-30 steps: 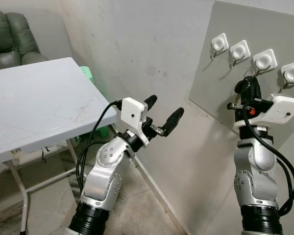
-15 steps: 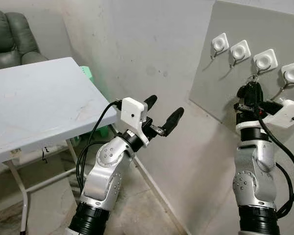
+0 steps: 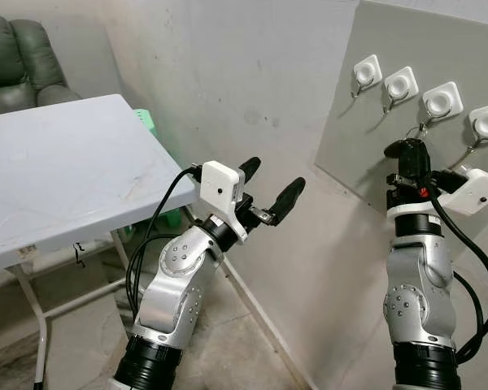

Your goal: Hang keys on a hook

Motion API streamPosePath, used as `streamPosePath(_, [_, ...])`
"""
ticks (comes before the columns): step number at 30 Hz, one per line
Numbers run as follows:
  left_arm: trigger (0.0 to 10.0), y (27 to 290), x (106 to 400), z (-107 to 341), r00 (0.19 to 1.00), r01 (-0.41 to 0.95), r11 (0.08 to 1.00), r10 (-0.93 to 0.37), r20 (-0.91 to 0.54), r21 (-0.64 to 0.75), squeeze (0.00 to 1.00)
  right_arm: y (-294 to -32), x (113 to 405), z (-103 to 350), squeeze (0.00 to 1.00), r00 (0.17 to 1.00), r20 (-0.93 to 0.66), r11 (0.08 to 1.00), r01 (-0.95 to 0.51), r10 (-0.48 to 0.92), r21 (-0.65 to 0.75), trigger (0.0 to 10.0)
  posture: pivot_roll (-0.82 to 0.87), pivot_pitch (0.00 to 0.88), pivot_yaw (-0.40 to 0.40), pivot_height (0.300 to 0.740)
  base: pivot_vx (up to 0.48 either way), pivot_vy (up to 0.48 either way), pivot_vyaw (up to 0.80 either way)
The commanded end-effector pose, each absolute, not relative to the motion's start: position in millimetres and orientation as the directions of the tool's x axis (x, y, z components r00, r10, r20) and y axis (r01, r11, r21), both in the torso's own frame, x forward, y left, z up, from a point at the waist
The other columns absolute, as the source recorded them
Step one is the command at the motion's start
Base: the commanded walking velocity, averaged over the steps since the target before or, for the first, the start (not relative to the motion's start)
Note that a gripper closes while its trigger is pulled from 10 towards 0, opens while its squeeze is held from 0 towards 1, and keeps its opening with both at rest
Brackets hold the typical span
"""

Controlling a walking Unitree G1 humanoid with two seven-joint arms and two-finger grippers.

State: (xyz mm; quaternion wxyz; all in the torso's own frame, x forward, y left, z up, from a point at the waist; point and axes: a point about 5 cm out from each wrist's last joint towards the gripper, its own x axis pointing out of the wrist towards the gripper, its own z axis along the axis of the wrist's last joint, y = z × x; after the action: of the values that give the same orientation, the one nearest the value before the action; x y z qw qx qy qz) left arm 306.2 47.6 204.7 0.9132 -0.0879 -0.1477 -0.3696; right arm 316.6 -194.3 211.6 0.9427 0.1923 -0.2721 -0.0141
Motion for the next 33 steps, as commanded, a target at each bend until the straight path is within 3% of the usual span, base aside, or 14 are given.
streamPosePath(1, [10.0, 48, 306, 208, 0.686, 0.696, 0.715, -0.639, 0.348, -0.058, 0.0, -191, 316, 211, 1.0, 0.859, 0.502, 0.935, -0.089, -0.102, 0.343, 10.0, -0.03, 0.011, -0.024, 0.74, 0.0, 0.0, 0.0])
streamPosePath(15, [10.0, 53, 308, 203, 0.721, 0.661, 0.747, -0.603, 0.341, -0.076, 0.0, -187, 312, 195, 1.0, 0.888, 0.455, 0.947, -0.086, -0.068, 0.308, 10.0, -0.03, 0.002, -0.027, 0.74, 0.0, 0.0, 0.0])
streamPosePath(16, [10.0, 54, 308, 204, 0.723, 0.659, 0.748, -0.599, 0.344, -0.084, 0.0, -187, 312, 192, 0.0, 0.896, 0.44, 0.95, -0.08, -0.064, 0.301, 10.0, -0.03, 0.002, -0.027, 0.74, 0.0, 0.0, 0.0])
streamPosePath(21, [10.0, 55, 308, 204, 0.727, 0.655, 0.75, -0.593, 0.346, -0.09, 0.0, -185, 312, 186, 0.0, 0.904, 0.425, 0.953, -0.084, -0.049, 0.29, 10.0, -0.03, 0.0, -0.032, 0.74, 0.0, 0.0, 0.0])
streamPosePath(28, [10.0, 61, 311, 197, 0.766, 0.614, 0.779, -0.548, 0.336, -0.13, 0.0, -185, 309, 165, 0.0, 0.942, 0.336, 0.997, -0.021, -0.004, 0.07, 10.0, -0.03, 0.0, -0.036, 0.74, 0.0, 0.0, 0.0])
streamPosePath(33, [10.0, 85, 319, 172, 0.869, 0.475, 0.851, -0.414, 0.27, -0.225, 0.0, -186, 300, 148, 0.0, 0.959, 0.282, 0.999, -0.026, 0.018, 0.025, 10.0, -0.03, 0.0, -0.033, 0.74, 0.0, 0.0, 0.0])
